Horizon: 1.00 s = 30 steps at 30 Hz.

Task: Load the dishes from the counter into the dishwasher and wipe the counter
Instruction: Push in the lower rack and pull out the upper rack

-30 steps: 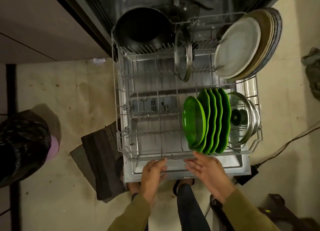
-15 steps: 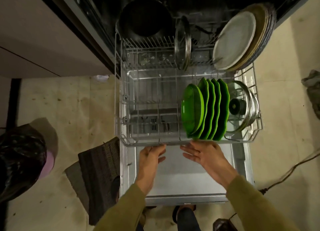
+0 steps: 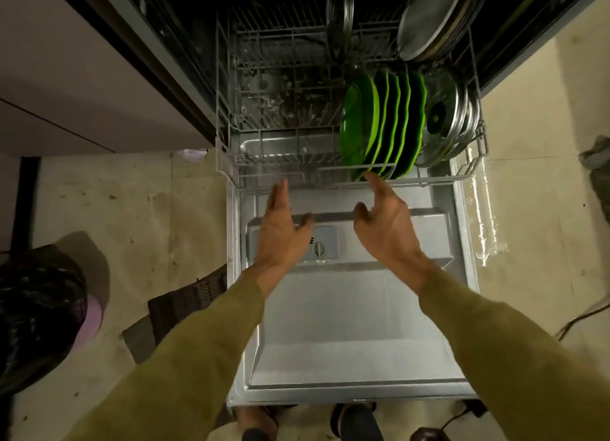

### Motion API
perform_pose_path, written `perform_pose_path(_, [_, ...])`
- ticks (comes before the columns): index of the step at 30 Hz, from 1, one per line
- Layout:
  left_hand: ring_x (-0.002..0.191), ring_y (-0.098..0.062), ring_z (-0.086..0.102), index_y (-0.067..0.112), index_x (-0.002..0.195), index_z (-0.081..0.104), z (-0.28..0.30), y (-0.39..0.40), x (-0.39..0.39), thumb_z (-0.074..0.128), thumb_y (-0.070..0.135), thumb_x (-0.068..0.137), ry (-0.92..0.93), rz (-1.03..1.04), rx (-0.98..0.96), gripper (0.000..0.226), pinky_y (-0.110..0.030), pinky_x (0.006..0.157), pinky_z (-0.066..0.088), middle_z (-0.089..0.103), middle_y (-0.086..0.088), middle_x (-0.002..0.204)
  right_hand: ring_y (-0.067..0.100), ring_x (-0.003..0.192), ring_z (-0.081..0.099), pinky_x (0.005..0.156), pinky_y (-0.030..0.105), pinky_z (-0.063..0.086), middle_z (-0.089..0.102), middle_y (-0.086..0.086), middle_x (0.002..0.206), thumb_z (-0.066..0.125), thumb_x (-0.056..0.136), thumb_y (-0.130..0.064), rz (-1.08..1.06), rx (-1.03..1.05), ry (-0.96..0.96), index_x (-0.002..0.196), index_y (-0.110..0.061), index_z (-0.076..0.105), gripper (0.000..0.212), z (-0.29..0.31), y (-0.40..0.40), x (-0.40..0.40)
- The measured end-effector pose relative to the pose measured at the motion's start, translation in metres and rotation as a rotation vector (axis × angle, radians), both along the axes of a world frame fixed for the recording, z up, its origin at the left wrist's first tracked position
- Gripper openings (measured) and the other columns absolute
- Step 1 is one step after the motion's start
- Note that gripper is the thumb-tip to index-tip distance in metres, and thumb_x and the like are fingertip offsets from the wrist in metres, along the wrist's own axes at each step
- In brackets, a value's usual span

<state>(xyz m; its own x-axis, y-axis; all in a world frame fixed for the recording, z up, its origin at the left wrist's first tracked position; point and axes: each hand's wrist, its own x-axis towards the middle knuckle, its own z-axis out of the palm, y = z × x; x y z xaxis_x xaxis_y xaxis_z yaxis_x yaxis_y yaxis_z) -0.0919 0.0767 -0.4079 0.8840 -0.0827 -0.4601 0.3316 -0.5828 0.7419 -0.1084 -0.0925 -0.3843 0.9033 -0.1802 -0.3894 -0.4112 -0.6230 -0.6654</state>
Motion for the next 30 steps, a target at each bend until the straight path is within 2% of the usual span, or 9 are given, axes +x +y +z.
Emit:
perform_pose_path(2, [0.139, -0.026, 0.044, 0.027, 0.159, -0.005, 0.002, 0.0, 0.0, 0.064, 0.026, 0.096, -0.037, -0.246, 0.176, 0.093, -0.032, 0.11, 0.042, -0.012, 0.001, 0.167, 0.026, 0.149, 0.017, 0.121, 0.035, 0.024, 0.017, 0.015, 0.162, 0.052, 0.096, -0.012, 0.191, -0.233, -0.122, 0.155, -0.002, 0.011, 0.072, -0.003, 0.002, -0.013])
perform_pose_path(3, [0.132, -0.023, 0.051, 0.027, 0.158, -0.01, 0.004, -0.002, 0.001, 0.063, 0.026, 0.096, -0.051, -0.348, 0.256, 0.096, -0.024, 0.097, 0.049, -0.02, 0.004, 0.165, 0.026, 0.151, 0.003, 0.123, 0.039, 0.016, 0.005, 0.016, 0.163, 0.052, 0.095, -0.013, 0.275, -0.32, -0.128, 0.155, 0.0, 0.005, 0.078, -0.005, 0.003, -0.015])
perform_pose_path(5, [0.114, -0.018, 0.06, 0.027, 0.157, -0.016, 0.007, -0.01, 0.007, 0.064, 0.022, 0.095, -0.098, -0.471, 0.325, 0.102, -0.013, 0.066, 0.043, -0.028, 0.007, 0.162, 0.025, 0.15, -0.013, 0.123, 0.043, 0.006, -0.014, 0.013, 0.163, 0.049, 0.092, -0.016, 0.378, -0.418, -0.057, 0.155, -0.004, -0.008, 0.086, -0.016, -0.001, -0.008])
perform_pose_path(6, [0.111, -0.017, 0.061, 0.027, 0.156, -0.019, 0.008, -0.015, 0.012, 0.065, 0.018, 0.094, -0.131, -0.507, 0.321, 0.105, -0.015, 0.066, 0.045, -0.03, 0.009, 0.161, 0.024, 0.149, -0.017, 0.123, 0.045, 0.002, -0.02, 0.01, 0.162, 0.048, 0.09, -0.016, 0.402, -0.44, -0.013, 0.154, -0.007, -0.013, 0.089, -0.021, -0.004, 0.0])
perform_pose_path(8, [0.111, -0.019, 0.06, 0.026, 0.156, -0.021, 0.01, -0.027, 0.022, 0.063, 0.012, 0.092, -0.151, -0.56, 0.311, 0.106, -0.031, 0.078, 0.054, -0.032, 0.011, 0.16, 0.024, 0.148, -0.02, 0.122, 0.047, -0.003, -0.022, 0.007, 0.161, 0.05, 0.088, -0.015, 0.432, -0.491, 0.01, 0.154, -0.011, -0.016, 0.093, -0.028, -0.009, 0.018])
perform_pose_path(9, [0.106, -0.022, 0.06, 0.025, 0.156, -0.021, 0.01, -0.033, 0.026, 0.062, 0.009, 0.09, -0.145, -0.576, 0.326, 0.107, -0.033, 0.073, 0.053, -0.033, 0.012, 0.16, 0.024, 0.148, -0.02, 0.121, 0.047, -0.005, -0.021, 0.007, 0.162, 0.052, 0.086, -0.015, 0.443, -0.519, 0.009, 0.154, -0.011, -0.015, 0.096, -0.031, -0.012, 0.026])
perform_pose_path(12, [0.081, -0.026, 0.054, 0.02, 0.155, -0.022, 0.008, -0.046, 0.027, 0.063, 0.001, 0.082, -0.128, -0.612, 0.42, 0.113, -0.029, 0.057, 0.04, -0.042, 0.008, 0.156, 0.025, 0.149, -0.019, 0.12, 0.048, -0.007, -0.021, 0.007, 0.162, 0.056, 0.079, -0.015, 0.466, -0.589, 0.001, 0.155, -0.013, -0.015, 0.104, -0.041, -0.015, 0.035])
perform_pose_path(20, [0.064, -0.021, 0.055, 0.019, 0.153, -0.027, 0.003, -0.048, 0.065, 0.065, -0.002, 0.078, -0.131, -0.684, 0.569, 0.121, -0.032, 0.059, 0.054, -0.048, 0.003, 0.152, 0.029, 0.148, -0.021, 0.121, 0.054, 0.001, -0.027, 0.01, 0.16, 0.067, 0.073, -0.032, 0.489, -0.707, -0.006, 0.152, -0.011, -0.021, 0.12, -0.053, -0.018, 0.065])
perform_pose_path(30, [0.07, -0.024, 0.052, 0.019, 0.154, -0.026, 0.012, -0.065, 0.167, 0.068, 0.029, 0.086, -0.111, -0.7, 0.575, 0.117, -0.03, 0.055, 0.037, -0.041, 0.002, 0.156, 0.027, 0.149, -0.019, 0.117, 0.056, -0.006, -0.026, 0.006, 0.161, 0.073, 0.073, -0.051, 0.558, -0.724, 0.011, 0.153, -0.014, -0.021, 0.128, -0.048, -0.042, 0.178])
